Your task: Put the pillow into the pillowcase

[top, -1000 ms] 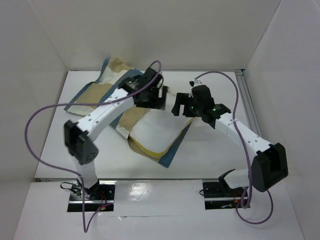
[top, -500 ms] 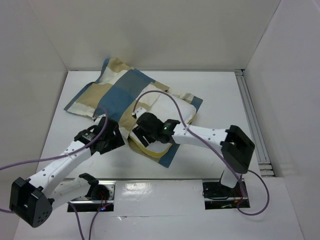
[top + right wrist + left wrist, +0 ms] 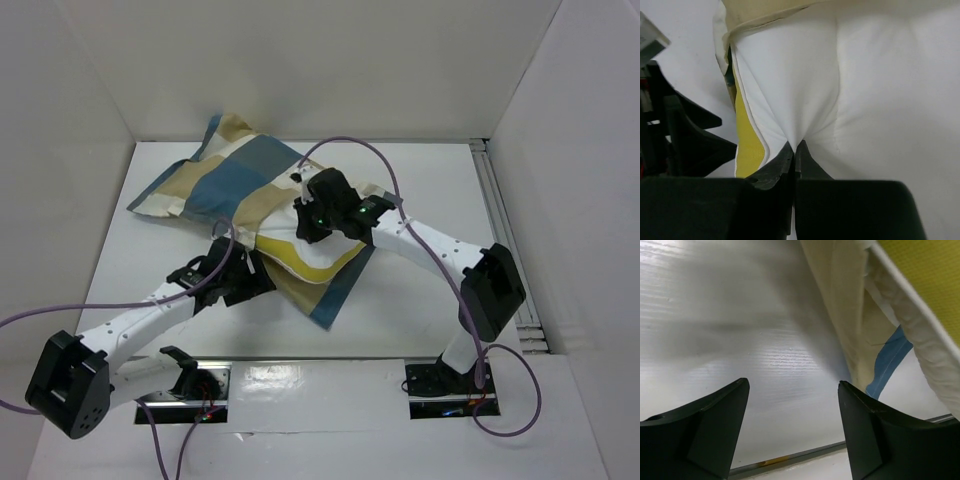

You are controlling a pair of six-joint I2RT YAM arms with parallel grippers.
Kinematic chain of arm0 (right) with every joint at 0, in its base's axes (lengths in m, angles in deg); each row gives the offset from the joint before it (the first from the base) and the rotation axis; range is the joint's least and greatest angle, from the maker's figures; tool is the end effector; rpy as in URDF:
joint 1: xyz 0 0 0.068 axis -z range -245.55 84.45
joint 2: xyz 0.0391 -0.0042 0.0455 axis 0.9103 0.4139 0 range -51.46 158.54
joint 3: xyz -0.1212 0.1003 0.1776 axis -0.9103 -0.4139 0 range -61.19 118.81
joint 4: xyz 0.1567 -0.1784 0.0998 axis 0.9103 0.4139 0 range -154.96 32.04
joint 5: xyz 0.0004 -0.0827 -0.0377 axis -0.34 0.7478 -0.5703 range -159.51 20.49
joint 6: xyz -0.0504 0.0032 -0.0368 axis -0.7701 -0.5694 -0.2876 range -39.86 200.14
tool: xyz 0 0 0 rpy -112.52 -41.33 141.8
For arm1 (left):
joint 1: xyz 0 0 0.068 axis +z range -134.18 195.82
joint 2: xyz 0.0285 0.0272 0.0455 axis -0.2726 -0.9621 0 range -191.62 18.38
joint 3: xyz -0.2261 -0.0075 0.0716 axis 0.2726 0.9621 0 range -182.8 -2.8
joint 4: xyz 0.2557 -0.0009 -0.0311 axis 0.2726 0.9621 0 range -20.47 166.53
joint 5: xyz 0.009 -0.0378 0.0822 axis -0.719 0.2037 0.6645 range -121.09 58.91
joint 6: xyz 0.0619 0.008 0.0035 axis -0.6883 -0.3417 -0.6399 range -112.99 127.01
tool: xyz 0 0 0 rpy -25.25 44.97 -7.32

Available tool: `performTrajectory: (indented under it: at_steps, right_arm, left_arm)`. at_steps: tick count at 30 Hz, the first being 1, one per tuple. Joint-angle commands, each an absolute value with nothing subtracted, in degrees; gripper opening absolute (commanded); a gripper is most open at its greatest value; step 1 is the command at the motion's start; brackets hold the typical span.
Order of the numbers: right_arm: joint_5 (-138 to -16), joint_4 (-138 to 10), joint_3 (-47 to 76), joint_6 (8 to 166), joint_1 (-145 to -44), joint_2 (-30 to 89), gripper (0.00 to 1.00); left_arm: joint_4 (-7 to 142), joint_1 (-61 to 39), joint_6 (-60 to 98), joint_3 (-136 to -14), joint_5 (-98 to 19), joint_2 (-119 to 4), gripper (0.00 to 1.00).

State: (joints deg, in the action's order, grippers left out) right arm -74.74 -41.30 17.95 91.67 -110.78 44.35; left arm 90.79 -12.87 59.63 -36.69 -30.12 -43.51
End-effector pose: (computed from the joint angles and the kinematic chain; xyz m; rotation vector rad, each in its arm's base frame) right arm 0.2670 0.2753 0.2492 -0.7283 2.2336 0.6110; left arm 0.2049 -0.1112 0.1615 -0.5315 2.4707 -0.5952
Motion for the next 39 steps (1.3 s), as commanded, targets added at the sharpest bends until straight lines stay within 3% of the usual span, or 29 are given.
performTrajectory:
  at_steps: [1,13,23,26,27,30,31,34,39]
  right_arm:
    - [-82.95,-45.27,21.78,93.32,-110.2,40.13,0.0]
    - [-83.66,-44.22,22.93,94.38,-107.74,40.12,0.0]
    - [-84.97,-44.22,23.98,94.38,-107.74,42.49,0.0]
    - [-84.97,-44.22,23.98,94.38,-107.74,43.02,0.0]
    - [-84.97,-44.22,23.46,94.38,-107.74,43.02,0.0]
    - [-84.97,-44.22,23.45,94.9,-107.22,43.02,0.0]
    - [-84.97,-43.69,23.45,94.9,-107.21,43.63,0.0]
    - [-84.97,-43.16,24.07,94.9,-107.21,43.64,0.0]
    - [-84.97,-45.97,23.28,95.52,-106.6,44.87,0.0]
  left_arm:
    - [84.39,-13.01,58.25,-36.02,-31.62,-43.94,0.84]
    - [67.08,-13.71,60.09,-27.95,-41.8,-38.4,0.89]
    - [63.04,-15.55,61.95,-28.28,-34.62,-44.1,0.87]
    - [58.9,-15.56,63.43,-28.29,-32.85,-47.0,0.81]
    - [58.11,-15.56,63.44,-29.51,-32.85,-47.71,0.79]
    - [59.77,-15.56,63.44,-33.63,-32.32,-49.91,0.55]
    - [60.38,-15.56,62.83,-34.35,-33.19,-49.91,0.35]
    - [60.39,-16.08,63.43,-34.35,-33.81,-47.72,0.0]
    - [62.5,-17.14,65.19,-31.72,-34.59,-41.58,0.0]
